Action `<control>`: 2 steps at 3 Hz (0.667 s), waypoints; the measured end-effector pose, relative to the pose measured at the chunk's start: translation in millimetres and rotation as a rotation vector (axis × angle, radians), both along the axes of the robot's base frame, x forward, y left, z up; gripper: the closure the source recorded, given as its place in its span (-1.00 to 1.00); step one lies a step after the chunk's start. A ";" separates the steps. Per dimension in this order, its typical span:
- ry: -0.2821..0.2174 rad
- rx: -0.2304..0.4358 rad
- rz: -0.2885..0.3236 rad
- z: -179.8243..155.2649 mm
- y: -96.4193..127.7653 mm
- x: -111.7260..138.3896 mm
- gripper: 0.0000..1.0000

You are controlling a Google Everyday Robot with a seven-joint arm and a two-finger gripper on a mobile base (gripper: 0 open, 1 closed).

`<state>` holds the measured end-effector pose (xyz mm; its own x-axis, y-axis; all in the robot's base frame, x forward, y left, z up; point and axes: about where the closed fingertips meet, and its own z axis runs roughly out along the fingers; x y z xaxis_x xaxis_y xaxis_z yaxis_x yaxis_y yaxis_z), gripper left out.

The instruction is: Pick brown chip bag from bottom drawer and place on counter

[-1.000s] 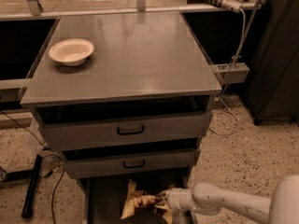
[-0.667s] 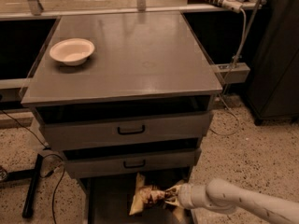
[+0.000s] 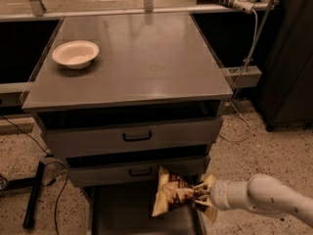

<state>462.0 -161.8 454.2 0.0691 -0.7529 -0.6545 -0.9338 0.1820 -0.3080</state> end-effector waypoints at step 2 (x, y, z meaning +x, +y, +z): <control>-0.037 -0.033 0.003 23.9 -7.6 8.1 1.00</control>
Offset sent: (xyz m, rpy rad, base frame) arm 0.0081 -0.0076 0.0239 -0.0326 -0.0371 0.0034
